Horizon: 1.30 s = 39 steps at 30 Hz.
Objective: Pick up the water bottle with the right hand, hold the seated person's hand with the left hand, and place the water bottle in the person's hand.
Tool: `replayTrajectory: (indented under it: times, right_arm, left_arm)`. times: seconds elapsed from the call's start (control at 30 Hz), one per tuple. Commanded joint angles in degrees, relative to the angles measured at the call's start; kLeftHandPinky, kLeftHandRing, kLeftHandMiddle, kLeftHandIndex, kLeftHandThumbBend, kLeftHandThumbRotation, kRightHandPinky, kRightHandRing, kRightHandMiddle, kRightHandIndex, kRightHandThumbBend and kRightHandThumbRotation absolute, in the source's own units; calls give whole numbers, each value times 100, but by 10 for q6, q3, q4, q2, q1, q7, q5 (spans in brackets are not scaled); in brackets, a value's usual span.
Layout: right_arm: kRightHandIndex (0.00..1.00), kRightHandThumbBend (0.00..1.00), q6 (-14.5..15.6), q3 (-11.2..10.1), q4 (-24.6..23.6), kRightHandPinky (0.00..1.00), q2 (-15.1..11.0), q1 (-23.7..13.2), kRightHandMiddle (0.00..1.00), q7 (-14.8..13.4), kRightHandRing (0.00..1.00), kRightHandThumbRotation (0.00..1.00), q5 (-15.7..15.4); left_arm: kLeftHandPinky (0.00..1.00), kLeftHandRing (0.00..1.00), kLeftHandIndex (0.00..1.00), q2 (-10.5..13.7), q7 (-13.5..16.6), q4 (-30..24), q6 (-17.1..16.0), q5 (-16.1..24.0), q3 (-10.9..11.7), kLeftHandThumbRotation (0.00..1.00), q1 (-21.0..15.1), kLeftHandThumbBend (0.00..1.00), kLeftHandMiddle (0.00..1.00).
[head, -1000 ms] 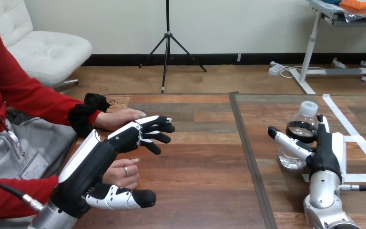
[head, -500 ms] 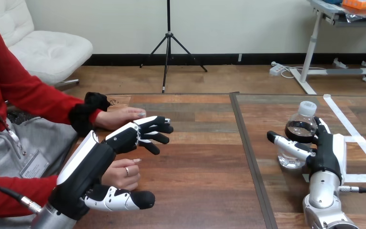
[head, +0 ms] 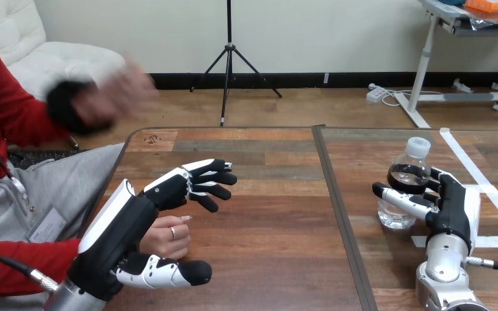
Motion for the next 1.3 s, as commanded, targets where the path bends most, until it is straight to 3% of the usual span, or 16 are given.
replayTrajectory:
  times: [0.0, 0.3, 0.63, 1.2, 1.27]
  right_arm:
    - [55, 90, -14, -1, -5, 47, 5, -54, 55, -7, 52, 0, -3]
    - [50, 87, -13, -11, -5, 41, 5, -54, 51, -10, 46, 0, 6]
    - [47, 83, -31, -19, -10, 36, 5, -46, 48, -3, 42, 0, 11]
    - [46, 81, -47, -13, -13, 41, -1, -37, 48, -3, 45, 0, 5]
    - [46, 81, -55, -8, -15, 41, -3, -33, 48, -4, 45, 0, 0]
  left_arm:
    - [60, 71, 81, -6, 2, -10, -14, -17, 4, 66, -22, 100, 77]
    - [60, 71, 81, -9, 3, 2, -24, -15, 5, 66, -26, 100, 77]
    - [60, 71, 80, -9, 5, 2, -21, -13, 5, 66, -27, 100, 77]
    - [58, 69, 81, -16, 14, 22, -33, -4, 10, 65, -37, 99, 76]
    - [58, 69, 81, -15, 16, 18, -23, -1, 10, 64, -35, 99, 76]
